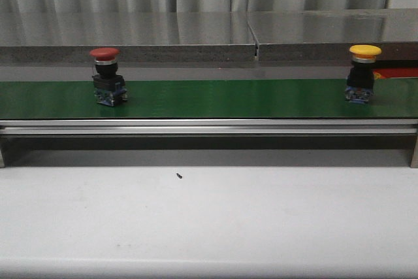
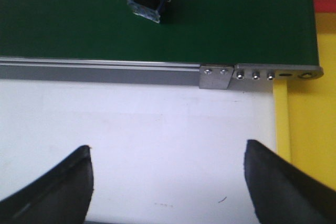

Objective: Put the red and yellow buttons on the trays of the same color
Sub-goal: 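Lower the right gripper onto the yellow button at the belt's end and grasp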

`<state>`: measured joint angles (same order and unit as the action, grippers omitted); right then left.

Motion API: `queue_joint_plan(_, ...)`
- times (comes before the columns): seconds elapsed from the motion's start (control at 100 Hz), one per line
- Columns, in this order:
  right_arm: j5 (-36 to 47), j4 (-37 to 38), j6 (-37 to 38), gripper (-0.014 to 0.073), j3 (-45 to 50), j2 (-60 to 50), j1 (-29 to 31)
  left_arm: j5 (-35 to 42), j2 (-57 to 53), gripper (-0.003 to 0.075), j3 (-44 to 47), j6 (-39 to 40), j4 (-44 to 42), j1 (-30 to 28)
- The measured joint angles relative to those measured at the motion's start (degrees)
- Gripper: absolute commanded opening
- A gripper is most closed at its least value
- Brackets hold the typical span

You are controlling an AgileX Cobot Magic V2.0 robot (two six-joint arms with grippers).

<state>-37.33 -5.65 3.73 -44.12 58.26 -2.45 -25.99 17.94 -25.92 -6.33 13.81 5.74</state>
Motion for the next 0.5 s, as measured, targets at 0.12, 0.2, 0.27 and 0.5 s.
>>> queue_joint_plan(0.12,-0.74,0.10,0.00,0.0633,-3.41,2.50,0.00,0.10,0.00,-0.0019,0.00,0.00,0.00,0.00)
queue_joint_plan(0.2,-2.06,0.41,-0.40,0.0633,-7.21,5.96,0.00,0.10,0.00,-0.0019,0.00,0.00,0.00,0.00)
queue_joint_plan(0.27,-3.38,0.61,-1.15,0.0633,-11.24,10.09,0.00,0.10,0.00,-0.0019,0.00,0.00,0.00,0.00)
queue_joint_plan(0.5,-8.49,0.86,-2.02,0.0633,-24.98,25.74,0.23,0.10,0.00,-0.0019,0.00,0.00,0.00,0.00)
